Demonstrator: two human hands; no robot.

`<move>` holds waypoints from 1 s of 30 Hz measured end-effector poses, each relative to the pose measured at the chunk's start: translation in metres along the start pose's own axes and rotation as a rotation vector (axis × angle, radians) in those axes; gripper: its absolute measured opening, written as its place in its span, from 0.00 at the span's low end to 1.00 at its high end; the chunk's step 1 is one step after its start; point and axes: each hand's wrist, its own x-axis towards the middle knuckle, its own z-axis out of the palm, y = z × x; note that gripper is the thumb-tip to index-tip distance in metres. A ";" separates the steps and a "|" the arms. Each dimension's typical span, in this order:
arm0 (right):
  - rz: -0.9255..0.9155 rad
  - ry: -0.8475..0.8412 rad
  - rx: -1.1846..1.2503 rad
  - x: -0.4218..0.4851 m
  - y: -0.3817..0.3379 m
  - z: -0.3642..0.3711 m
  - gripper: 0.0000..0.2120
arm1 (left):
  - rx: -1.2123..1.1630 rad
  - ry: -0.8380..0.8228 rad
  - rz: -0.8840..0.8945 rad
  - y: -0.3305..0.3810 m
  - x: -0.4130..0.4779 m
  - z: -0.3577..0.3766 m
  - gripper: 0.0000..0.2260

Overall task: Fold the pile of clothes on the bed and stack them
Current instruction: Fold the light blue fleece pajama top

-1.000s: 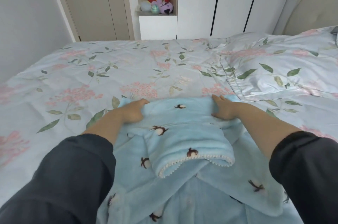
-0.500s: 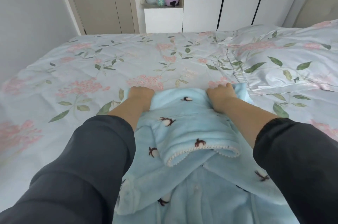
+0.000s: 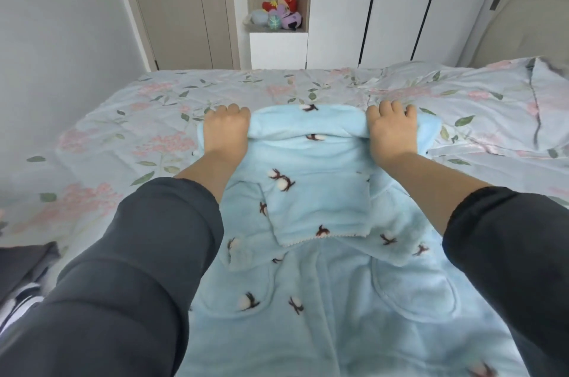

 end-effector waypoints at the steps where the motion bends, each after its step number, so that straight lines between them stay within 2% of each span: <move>1: -0.004 -0.015 -0.009 -0.010 0.002 -0.008 0.21 | -0.012 0.010 0.013 0.000 -0.009 -0.007 0.12; 5: -0.061 -0.026 -0.031 -0.056 0.009 -0.040 0.22 | -0.008 0.032 0.077 -0.001 -0.061 -0.033 0.12; 10: -0.066 0.067 0.017 -0.111 0.018 -0.086 0.15 | -0.047 0.151 0.266 -0.012 -0.127 -0.076 0.15; 13: -0.126 0.181 0.043 -0.156 0.022 -0.106 0.14 | -0.028 0.125 0.395 -0.016 -0.171 -0.094 0.19; 15: -0.202 0.238 0.047 -0.193 0.024 -0.111 0.10 | -0.027 0.081 0.462 -0.017 -0.202 -0.101 0.20; 17: -0.272 0.215 0.040 -0.230 0.025 -0.108 0.10 | -0.036 0.002 0.520 -0.016 -0.232 -0.103 0.20; 19: -0.330 0.096 0.043 -0.267 0.026 -0.096 0.16 | -0.046 -0.111 0.582 -0.013 -0.258 -0.101 0.20; 21: -0.348 -0.102 0.064 -0.297 0.025 -0.084 0.22 | -0.115 -0.341 0.613 -0.007 -0.279 -0.094 0.18; 23: -0.307 -0.338 0.080 -0.316 0.023 -0.075 0.23 | -0.204 -0.591 0.530 -0.003 -0.288 -0.091 0.15; 25: -0.258 -0.441 0.130 -0.321 0.024 -0.074 0.21 | -0.342 -0.608 0.372 0.002 -0.284 -0.095 0.13; 27: -0.235 -0.476 0.247 -0.315 0.026 -0.077 0.18 | -0.474 -0.465 0.206 0.012 -0.270 -0.097 0.15; 29: -0.212 -0.506 0.389 -0.307 0.026 -0.083 0.07 | -0.535 -0.256 0.101 0.032 -0.251 -0.094 0.14; 30: -0.175 -0.526 0.465 -0.302 0.027 -0.086 0.07 | -0.537 -0.210 0.063 0.047 -0.241 -0.091 0.16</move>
